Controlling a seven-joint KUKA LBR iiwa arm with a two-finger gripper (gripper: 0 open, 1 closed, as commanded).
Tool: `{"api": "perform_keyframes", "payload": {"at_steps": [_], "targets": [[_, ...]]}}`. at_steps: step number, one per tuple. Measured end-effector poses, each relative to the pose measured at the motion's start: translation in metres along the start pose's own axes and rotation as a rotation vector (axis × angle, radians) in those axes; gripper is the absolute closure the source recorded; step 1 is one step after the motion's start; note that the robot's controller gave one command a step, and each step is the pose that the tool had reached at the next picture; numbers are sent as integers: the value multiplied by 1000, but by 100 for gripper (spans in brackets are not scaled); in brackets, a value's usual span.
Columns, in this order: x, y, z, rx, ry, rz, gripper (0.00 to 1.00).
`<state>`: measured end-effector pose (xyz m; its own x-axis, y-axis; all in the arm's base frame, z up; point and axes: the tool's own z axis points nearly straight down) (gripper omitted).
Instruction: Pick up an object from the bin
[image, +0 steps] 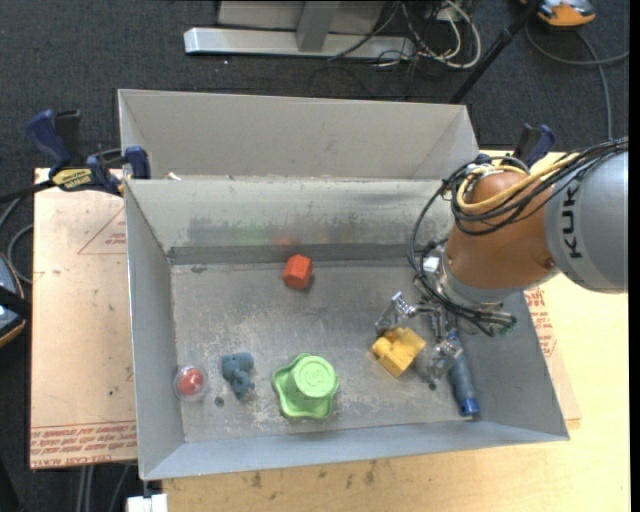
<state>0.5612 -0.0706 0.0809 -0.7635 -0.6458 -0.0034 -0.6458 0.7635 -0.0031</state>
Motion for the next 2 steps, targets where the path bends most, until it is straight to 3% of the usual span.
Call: {"api": "perform_keyframes", "payload": {"at_steps": [1,2], "targets": [[-2,1,0,-1,-2,-2,100],[7,9,-137,4,-5,-75,100]]}}
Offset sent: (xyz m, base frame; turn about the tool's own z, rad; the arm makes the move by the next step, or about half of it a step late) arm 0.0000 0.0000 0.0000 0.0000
